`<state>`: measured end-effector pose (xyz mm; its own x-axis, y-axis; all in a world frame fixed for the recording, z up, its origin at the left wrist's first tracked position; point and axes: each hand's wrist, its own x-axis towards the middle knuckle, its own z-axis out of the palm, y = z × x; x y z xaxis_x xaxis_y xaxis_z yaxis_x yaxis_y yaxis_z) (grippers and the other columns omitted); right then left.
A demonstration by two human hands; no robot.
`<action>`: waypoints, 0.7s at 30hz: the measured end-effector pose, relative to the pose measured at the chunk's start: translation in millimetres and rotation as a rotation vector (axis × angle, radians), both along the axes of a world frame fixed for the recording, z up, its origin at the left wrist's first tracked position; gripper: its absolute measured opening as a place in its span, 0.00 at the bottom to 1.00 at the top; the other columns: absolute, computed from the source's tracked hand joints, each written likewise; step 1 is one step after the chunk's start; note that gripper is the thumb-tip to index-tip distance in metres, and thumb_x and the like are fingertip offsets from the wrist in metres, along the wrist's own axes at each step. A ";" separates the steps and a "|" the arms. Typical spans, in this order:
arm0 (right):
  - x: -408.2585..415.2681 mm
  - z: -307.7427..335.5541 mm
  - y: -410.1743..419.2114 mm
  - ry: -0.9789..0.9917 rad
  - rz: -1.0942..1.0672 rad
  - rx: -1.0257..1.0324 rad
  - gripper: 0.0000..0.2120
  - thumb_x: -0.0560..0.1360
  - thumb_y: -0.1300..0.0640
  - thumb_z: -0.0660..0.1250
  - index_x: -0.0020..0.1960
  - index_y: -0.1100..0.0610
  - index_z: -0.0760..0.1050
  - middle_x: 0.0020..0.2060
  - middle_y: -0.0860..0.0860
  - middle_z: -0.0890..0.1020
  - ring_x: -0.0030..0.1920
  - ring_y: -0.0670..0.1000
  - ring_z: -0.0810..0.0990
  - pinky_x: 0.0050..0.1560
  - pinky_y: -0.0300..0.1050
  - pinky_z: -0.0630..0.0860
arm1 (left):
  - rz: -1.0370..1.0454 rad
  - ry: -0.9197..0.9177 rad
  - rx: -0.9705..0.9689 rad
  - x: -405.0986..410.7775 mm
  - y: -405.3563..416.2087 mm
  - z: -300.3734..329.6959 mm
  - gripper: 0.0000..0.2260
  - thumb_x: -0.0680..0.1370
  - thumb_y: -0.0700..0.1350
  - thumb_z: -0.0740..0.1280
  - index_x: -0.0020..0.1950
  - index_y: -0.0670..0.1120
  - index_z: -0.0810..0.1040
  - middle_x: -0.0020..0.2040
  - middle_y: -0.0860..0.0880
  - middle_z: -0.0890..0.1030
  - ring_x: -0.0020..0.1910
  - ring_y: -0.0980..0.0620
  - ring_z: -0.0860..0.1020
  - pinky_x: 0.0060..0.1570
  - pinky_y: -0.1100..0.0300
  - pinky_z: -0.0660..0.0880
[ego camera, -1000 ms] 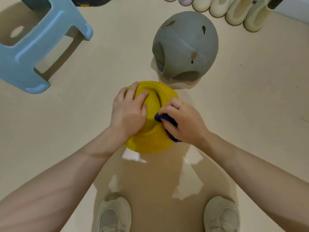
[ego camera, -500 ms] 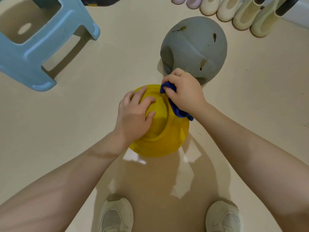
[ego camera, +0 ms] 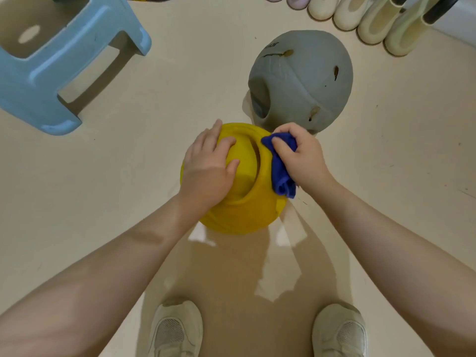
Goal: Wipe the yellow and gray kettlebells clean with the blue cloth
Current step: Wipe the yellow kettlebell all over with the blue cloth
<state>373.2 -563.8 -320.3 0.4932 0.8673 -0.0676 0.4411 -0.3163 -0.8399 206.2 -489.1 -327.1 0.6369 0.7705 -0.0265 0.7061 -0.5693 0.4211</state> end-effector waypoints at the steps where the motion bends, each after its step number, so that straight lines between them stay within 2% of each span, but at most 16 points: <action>1: -1.3 -5.5 2.5 0.012 -0.114 0.019 0.02 0.77 0.58 0.62 0.47 0.51 0.72 0.43 0.46 0.77 0.45 0.46 0.75 0.47 0.40 0.72 | -0.028 -0.025 0.043 0.0 -4.6 0.6 0.16 0.78 0.51 0.60 0.61 0.45 0.77 0.75 0.42 0.62 0.71 0.37 0.63 0.68 0.45 0.58; 4: 0.7 -25.5 -4.3 0.095 -0.315 -0.003 0.01 0.78 0.57 0.60 0.47 0.53 0.70 0.40 0.46 0.75 0.41 0.44 0.73 0.43 0.40 0.71 | -0.170 -0.092 0.020 -2.9 -11.9 4.4 0.22 0.76 0.58 0.55 0.54 0.45 0.81 0.72 0.42 0.68 0.70 0.38 0.64 0.68 0.50 0.53; 6: 0.9 -42.9 -20.2 -0.017 -0.236 -0.127 0.02 0.78 0.57 0.60 0.48 0.55 0.71 0.42 0.50 0.75 0.41 0.47 0.71 0.44 0.43 0.69 | -0.298 -0.055 0.041 -8.0 -10.6 4.5 0.25 0.71 0.65 0.57 0.52 0.49 0.82 0.69 0.46 0.71 0.70 0.41 0.64 0.69 0.51 0.50; 8: -1.6 -53.5 -33.6 -0.097 -0.118 -0.205 0.05 0.77 0.57 0.61 0.51 0.56 0.74 0.46 0.54 0.75 0.45 0.49 0.71 0.46 0.42 0.67 | -0.378 -0.004 0.095 -12.0 -9.9 3.1 0.23 0.69 0.67 0.60 0.47 0.52 0.83 0.67 0.47 0.74 0.69 0.40 0.65 0.69 0.46 0.50; 12: -5.5 -42.4 -45.9 -0.043 -0.038 -0.230 0.08 0.76 0.59 0.61 0.53 0.54 0.76 0.50 0.52 0.78 0.49 0.51 0.73 0.48 0.42 0.67 | -0.372 -0.013 0.031 -9.7 -11.7 5.7 0.22 0.70 0.65 0.60 0.42 0.51 0.84 0.63 0.47 0.77 0.70 0.37 0.64 0.68 0.39 0.49; 15: -18.0 -30.7 -60.5 0.218 -0.091 -0.303 0.08 0.76 0.61 0.60 0.46 0.51 0.75 0.43 0.49 0.78 0.44 0.51 0.74 0.47 0.45 0.71 | -0.339 -0.042 0.033 -0.3 -6.1 8.6 0.21 0.69 0.65 0.60 0.41 0.51 0.84 0.63 0.47 0.77 0.70 0.36 0.63 0.68 0.38 0.48; 18: -24.3 -19.2 -60.2 0.594 -0.267 -0.329 0.09 0.76 0.63 0.58 0.40 0.54 0.72 0.36 0.53 0.75 0.37 0.54 0.74 0.37 0.45 0.71 | -0.308 -0.020 0.007 9.4 -1.6 11.4 0.23 0.68 0.68 0.57 0.42 0.53 0.83 0.65 0.51 0.74 0.73 0.40 0.58 0.70 0.44 0.43; 21: -24.7 -4.3 -54.8 0.696 -0.466 -0.283 0.04 0.75 0.62 0.59 0.42 0.56 0.69 0.33 0.52 0.72 0.33 0.51 0.71 0.33 0.42 0.69 | -0.292 0.043 -0.040 15.6 2.2 14.6 0.25 0.66 0.70 0.54 0.44 0.57 0.82 0.68 0.56 0.71 0.75 0.47 0.53 0.71 0.49 0.38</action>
